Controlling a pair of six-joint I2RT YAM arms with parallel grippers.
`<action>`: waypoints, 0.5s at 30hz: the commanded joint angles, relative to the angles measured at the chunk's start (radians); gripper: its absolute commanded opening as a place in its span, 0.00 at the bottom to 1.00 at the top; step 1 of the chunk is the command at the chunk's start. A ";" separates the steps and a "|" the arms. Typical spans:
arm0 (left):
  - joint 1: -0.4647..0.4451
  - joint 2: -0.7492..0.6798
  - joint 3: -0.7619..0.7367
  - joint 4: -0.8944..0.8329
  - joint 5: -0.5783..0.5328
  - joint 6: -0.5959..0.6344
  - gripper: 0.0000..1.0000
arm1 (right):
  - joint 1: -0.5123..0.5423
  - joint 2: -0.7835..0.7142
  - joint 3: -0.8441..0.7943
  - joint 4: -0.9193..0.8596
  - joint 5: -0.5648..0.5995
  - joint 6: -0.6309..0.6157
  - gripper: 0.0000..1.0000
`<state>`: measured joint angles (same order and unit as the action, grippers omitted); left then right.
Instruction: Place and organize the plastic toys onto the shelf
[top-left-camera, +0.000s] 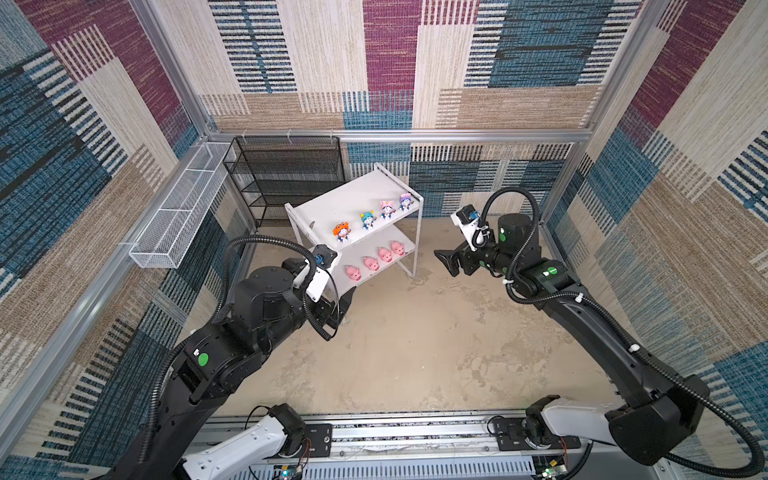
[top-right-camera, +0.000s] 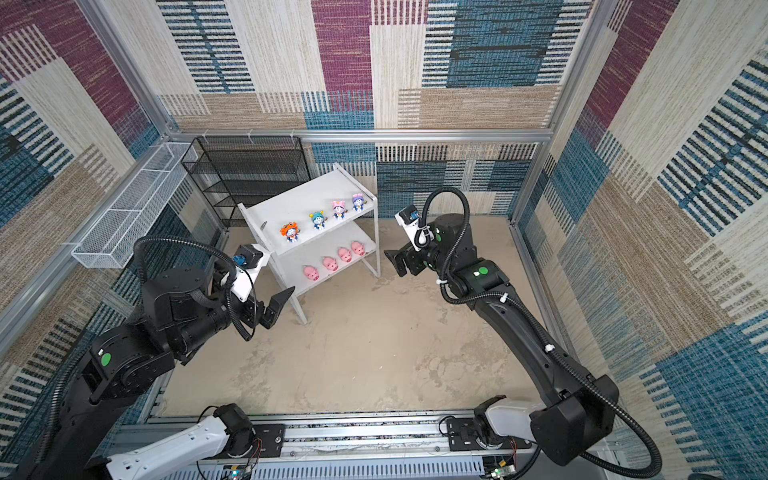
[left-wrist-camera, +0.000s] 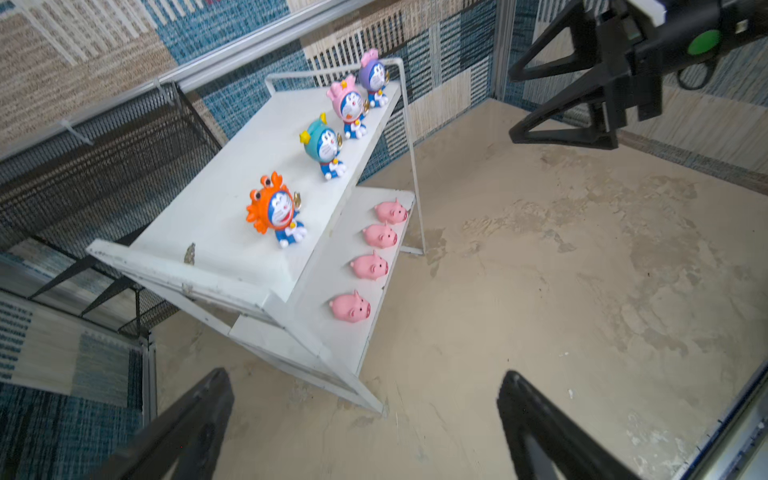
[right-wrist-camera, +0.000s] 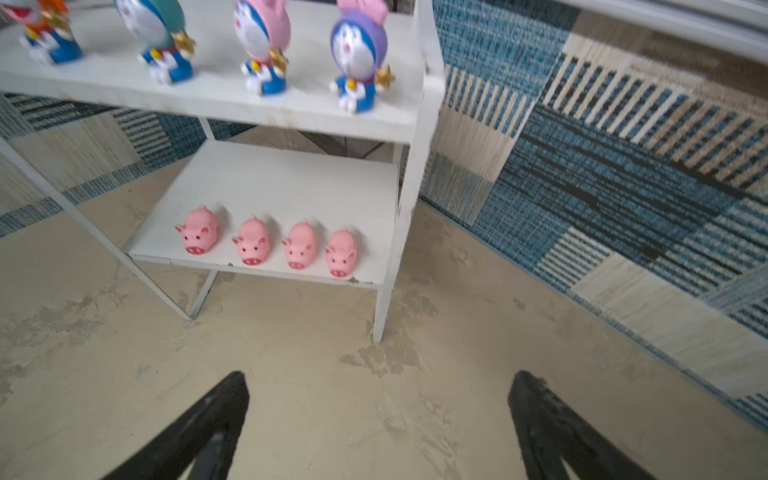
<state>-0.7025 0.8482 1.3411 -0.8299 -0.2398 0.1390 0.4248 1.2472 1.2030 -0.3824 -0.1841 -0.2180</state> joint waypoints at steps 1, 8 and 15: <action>0.000 -0.048 -0.089 -0.055 -0.094 -0.149 0.99 | -0.004 -0.049 -0.117 0.123 0.133 0.091 1.00; 0.066 -0.096 -0.324 -0.034 -0.193 -0.391 0.99 | -0.062 -0.112 -0.363 0.247 0.230 0.217 1.00; 0.373 -0.125 -0.425 -0.007 -0.124 -0.499 0.99 | -0.192 -0.124 -0.524 0.341 0.184 0.340 1.00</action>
<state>-0.4099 0.7227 0.9321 -0.8631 -0.3847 -0.2710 0.2607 1.1267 0.7074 -0.1387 0.0071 0.0475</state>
